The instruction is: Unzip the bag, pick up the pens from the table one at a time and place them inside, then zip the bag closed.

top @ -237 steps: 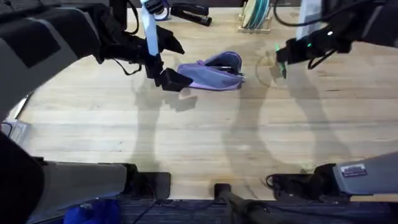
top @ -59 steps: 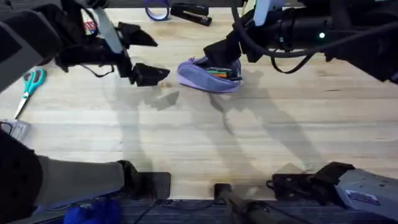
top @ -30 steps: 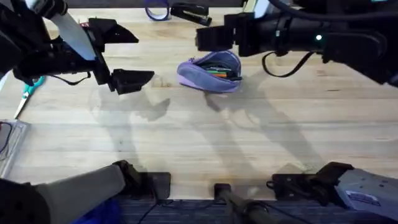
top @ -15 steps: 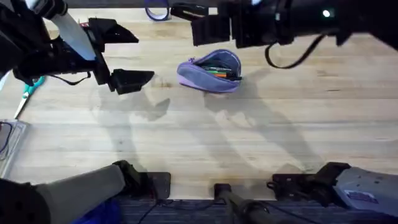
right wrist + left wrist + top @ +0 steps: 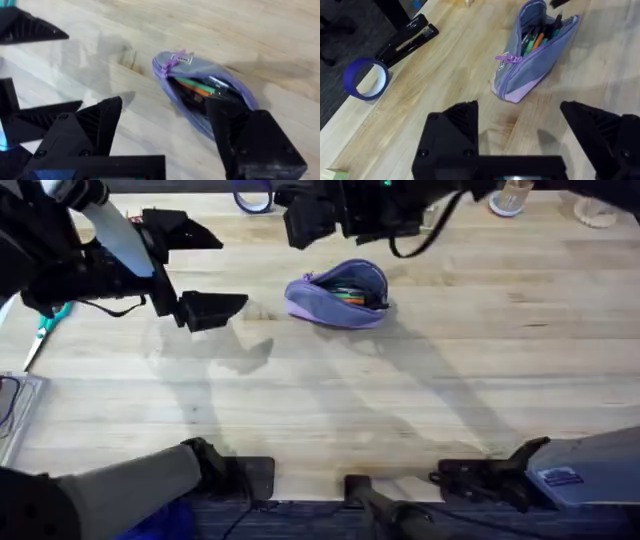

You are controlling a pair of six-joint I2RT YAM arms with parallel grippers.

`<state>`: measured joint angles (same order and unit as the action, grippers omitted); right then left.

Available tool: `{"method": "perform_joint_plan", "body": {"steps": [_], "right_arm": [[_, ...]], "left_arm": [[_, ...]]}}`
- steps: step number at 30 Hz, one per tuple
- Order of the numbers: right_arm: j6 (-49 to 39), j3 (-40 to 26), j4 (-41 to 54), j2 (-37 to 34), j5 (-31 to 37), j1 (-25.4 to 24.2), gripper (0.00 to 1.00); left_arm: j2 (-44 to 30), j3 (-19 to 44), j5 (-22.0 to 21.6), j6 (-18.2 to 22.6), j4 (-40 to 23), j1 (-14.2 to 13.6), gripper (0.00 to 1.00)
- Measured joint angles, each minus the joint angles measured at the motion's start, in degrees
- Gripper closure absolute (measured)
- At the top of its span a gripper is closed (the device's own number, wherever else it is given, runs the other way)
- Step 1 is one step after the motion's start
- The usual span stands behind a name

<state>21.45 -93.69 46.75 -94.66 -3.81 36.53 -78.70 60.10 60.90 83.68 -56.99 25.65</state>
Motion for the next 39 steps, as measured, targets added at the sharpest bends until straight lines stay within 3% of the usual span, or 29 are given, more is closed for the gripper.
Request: {"method": "perform_joint_plan", "body": {"steps": [21,39], "right_arm": [[0.0,-1.42,-9.43,-2.28,0.0,0.0,0.006],[0.85,-1.55,-13.72,-13.19,0.0,0.33,0.006]], "left_arm": [[0.0,0.0,0.0,0.17,0.0,0.0,0.008],[0.0,0.0,0.0,0.2,0.0,0.0,0.007]]}}
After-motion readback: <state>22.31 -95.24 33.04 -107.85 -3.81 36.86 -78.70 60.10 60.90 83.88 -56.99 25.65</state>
